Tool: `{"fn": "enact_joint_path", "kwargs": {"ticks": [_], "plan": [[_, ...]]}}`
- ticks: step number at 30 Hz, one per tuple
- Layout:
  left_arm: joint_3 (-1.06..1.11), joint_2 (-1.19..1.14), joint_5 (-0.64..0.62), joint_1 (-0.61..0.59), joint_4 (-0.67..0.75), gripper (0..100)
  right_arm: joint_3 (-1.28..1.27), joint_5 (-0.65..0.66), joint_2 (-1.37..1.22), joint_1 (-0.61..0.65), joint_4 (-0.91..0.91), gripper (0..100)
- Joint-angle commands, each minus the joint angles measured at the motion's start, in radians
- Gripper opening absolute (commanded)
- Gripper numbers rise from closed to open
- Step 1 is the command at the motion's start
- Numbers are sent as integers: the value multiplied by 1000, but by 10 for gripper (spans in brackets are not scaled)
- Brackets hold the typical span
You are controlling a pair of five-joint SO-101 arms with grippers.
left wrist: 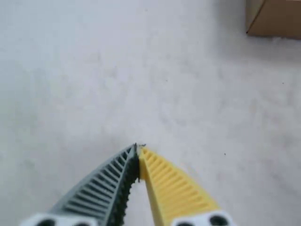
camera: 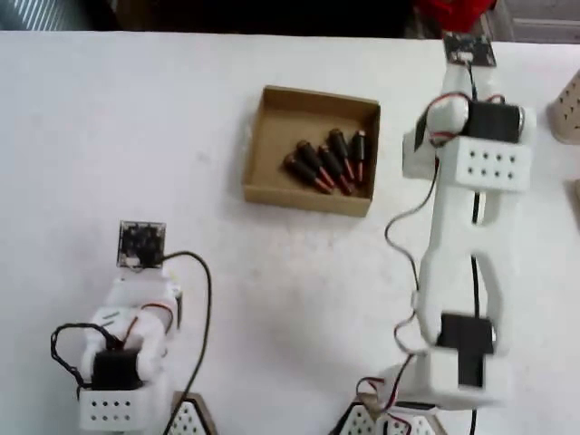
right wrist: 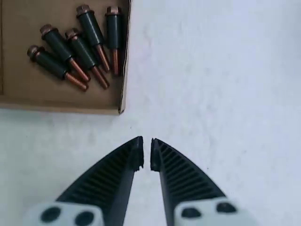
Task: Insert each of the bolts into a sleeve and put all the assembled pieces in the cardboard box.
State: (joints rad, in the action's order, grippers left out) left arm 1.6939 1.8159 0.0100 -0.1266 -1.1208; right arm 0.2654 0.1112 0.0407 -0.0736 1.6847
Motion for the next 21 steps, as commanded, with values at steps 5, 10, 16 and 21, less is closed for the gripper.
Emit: {"fn": "enact_joint_path", "kwargs": {"ticks": [5,10,16,21], "plan": [[0,10,2,-13,-163,20,-723,8,588,-5,-298,16],[0,10,2,-13,-163,20,-1172,17,908,16,-530,17],[0,10,2,-13,-163,20,-1519,18,1187,114,-573,17],[0,10,2,-13,-163,20,-1735,17,1372,191,-572,17]]}}
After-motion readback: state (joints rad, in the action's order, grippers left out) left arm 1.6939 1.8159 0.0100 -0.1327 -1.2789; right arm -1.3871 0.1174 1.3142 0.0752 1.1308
